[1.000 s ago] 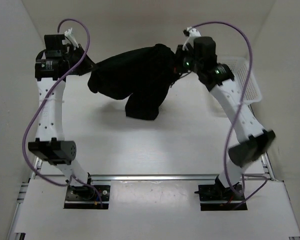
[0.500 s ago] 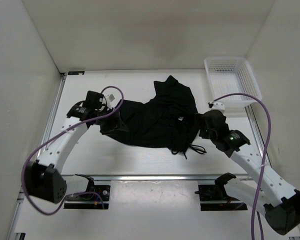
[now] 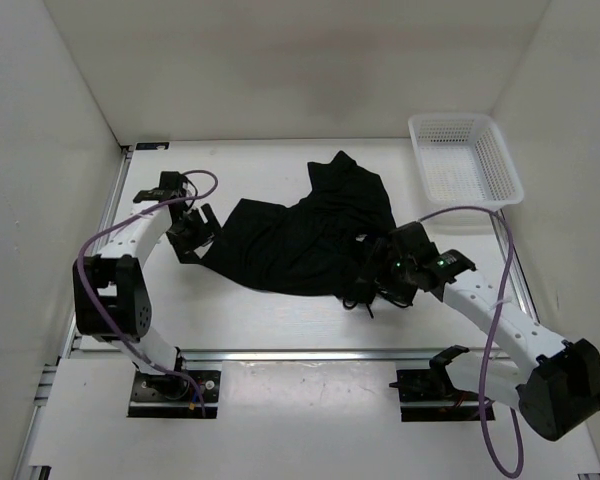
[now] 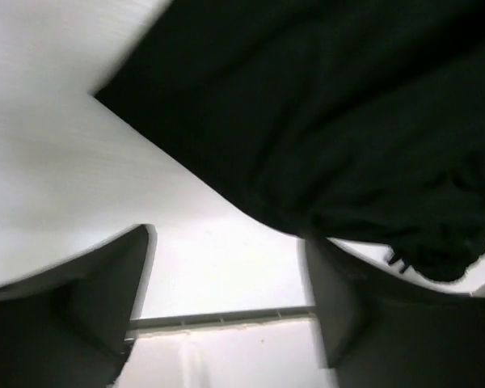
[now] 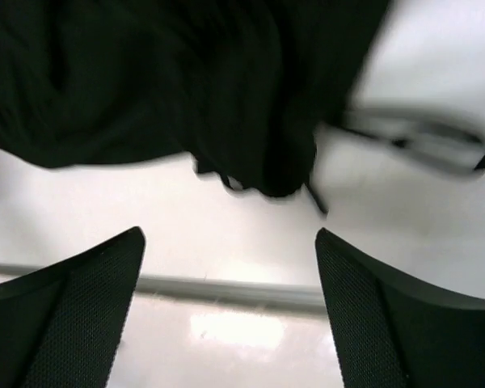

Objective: Fold and stack the shorts
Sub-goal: Flatten the shorts out

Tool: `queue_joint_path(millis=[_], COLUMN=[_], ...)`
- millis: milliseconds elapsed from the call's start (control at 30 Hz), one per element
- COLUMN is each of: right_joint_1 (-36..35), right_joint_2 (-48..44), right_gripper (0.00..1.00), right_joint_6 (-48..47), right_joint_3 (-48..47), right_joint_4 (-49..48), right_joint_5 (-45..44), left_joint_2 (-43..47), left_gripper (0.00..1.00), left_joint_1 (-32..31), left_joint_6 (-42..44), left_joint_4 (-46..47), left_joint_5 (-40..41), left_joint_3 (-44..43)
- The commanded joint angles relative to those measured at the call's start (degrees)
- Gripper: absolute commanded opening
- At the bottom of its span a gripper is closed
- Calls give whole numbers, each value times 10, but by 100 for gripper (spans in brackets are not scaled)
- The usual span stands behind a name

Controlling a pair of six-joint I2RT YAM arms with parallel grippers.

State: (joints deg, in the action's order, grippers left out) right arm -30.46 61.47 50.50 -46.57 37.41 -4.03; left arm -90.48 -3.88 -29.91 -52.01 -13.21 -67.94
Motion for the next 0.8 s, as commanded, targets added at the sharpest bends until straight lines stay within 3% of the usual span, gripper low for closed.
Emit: queue_joint_path(millis=[0,167,367,500,567,600,667,700,767], right_joint_1=[7,32,32,21,14,8,2,2,2], right_joint_2=[-6,29,129,202,222,222,222,227,233], right_gripper=[94,92,82,76,70,66,43,22,5], right_joint_6=[102,69,-19,-44,-36,-30,-30,-30,-56], right_joint_3=[45,13,-55,-77,-77,-77,-77,-77,-108], right_joint_4=[-31,-42,-42,-42,-42,-51,-58,-58,-58], right_joint_5=[125,99,24,18,2,-11,-28,-33,-48], left_joint_2=[-18,-98,-169,-194,-205,-214,-220,-220,-220], left_gripper=[96,94,78,63,40,28,10,10,10], left_joint_1=[28,39,55,55,55,55,55,61,61], left_joint_6=[-11,-11,3,3,8,8,14,14,14], left_joint_4=[14,46,59,59,59,59,59,59,59], left_joint_5=[8,2,-4,1,1,1,-4,-4,-4], left_joint_3=[1,1,-35,-50,-57,-62,-62,-62,-62])
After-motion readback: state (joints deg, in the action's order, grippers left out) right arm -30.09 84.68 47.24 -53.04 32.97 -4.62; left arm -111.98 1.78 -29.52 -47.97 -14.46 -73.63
